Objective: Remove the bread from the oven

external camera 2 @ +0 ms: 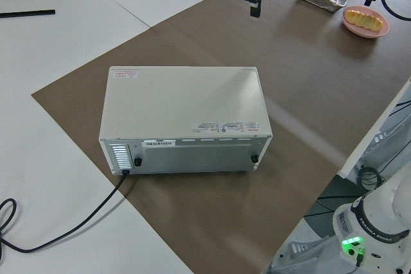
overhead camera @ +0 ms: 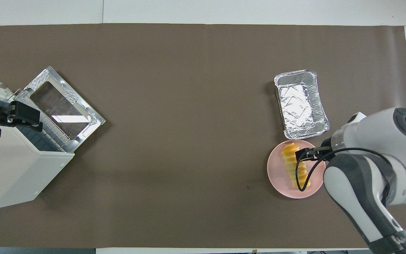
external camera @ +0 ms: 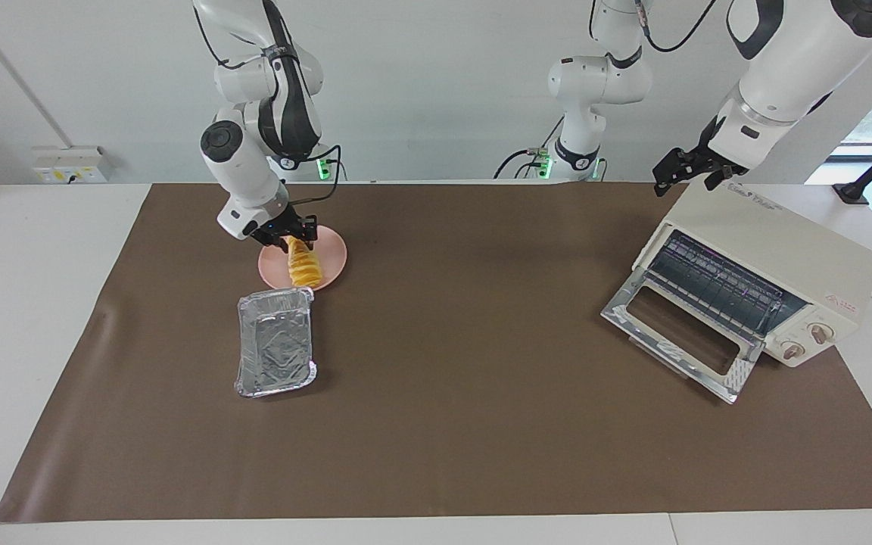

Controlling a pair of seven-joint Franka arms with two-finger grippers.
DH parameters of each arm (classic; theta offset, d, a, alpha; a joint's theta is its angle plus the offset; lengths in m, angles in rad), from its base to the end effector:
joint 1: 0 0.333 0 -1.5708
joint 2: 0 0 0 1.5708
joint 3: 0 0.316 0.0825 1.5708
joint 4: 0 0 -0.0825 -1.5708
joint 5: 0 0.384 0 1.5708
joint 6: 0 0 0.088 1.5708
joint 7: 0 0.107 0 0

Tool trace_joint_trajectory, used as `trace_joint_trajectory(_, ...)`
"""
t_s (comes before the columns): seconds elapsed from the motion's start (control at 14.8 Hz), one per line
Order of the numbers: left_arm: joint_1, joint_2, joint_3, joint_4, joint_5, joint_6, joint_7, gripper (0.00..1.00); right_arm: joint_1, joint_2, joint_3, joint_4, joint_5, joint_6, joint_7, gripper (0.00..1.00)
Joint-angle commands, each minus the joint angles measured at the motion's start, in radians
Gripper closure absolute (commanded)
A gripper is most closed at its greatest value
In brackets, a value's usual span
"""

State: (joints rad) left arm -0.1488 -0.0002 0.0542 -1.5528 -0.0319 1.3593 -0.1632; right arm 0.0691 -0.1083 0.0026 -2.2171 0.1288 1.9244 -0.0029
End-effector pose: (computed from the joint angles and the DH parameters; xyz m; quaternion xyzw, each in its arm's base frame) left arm 0.5279 -0.0540 0.6166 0.9947 0.0323 -0.0977 0.0033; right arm 0.4852 0.0439 0.4093 -0.9940 -0.0093 0.0938 0.0547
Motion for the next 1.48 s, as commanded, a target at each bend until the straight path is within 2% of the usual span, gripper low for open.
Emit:
trace_joint_trajectory(0.0,0.005,-0.018,0.003,-0.009,-0.016,-0.006,0.007,0.0,-0.051,0.113,0.002,0.276,-0.057,-0.166,-0.023,0.0)
trace_joint_trajectory(0.2,0.005,-0.018,0.003,-0.01,-0.016,-0.006,0.007,0.0,-0.078,0.107,-0.003,0.358,-0.066,-0.165,-0.022,0.0)
trace_joint_trajectory(0.34,0.005,-0.018,0.003,-0.01,-0.016,-0.006,0.007,0.0,-0.101,0.111,-0.001,0.448,-0.11,-0.18,-0.023,0.0)
trace_joint_trajectory(0.54,0.005,-0.018,0.003,-0.01,-0.016,-0.006,0.007,0.0,-0.101,0.113,-0.001,0.545,-0.135,-0.252,-0.022,0.0)
trace_joint_trajectory(0.74,0.005,-0.018,0.003,-0.009,-0.016,-0.006,0.007,0.0,-0.097,0.081,-0.003,0.551,-0.132,-0.297,-0.016,0.0)
trace_joint_trajectory(0.94,0.005,-0.017,0.003,-0.009,-0.016,-0.006,0.007,0.0,-0.104,0.094,-0.004,0.6,-0.132,-0.338,-0.017,0.0)
trace_joint_trajectory(1.41,0.005,-0.017,0.003,-0.01,-0.016,-0.006,0.007,0.0,-0.114,0.088,-0.004,0.594,-0.136,-0.413,-0.016,0.0)
